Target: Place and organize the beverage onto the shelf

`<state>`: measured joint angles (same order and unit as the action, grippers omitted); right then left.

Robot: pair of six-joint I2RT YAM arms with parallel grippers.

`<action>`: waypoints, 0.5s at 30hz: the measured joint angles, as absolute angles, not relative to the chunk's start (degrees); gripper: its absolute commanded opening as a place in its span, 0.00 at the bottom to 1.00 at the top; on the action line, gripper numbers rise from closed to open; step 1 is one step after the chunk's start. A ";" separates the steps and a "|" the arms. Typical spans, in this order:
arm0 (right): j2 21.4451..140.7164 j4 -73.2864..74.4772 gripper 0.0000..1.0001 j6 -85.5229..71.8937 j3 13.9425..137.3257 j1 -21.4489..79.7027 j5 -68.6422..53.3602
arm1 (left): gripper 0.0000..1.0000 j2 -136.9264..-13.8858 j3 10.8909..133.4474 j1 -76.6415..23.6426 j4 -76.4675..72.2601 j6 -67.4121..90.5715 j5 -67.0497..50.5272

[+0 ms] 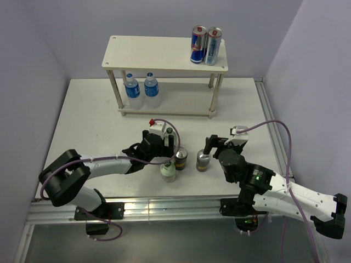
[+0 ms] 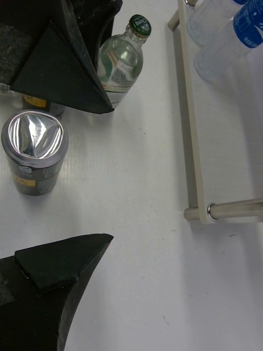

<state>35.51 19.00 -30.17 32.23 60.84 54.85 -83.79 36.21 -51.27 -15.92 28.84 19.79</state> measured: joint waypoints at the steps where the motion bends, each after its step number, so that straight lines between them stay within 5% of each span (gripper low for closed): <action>1: 35.51 19.00 0.96 -30.17 32.23 60.84 54.85 | 0.99 -84.29 36.56 -51.27 -16.38 28.56 19.73; 12: 35.62 18.98 0.96 -30.17 32.23 60.84 54.85 | 0.99 -90.59 41.08 -51.31 -21.65 26.09 20.51; 15: 35.62 19.00 0.96 -30.17 32.23 60.84 54.85 | 0.79 -92.07 41.87 -51.31 -22.94 25.61 20.97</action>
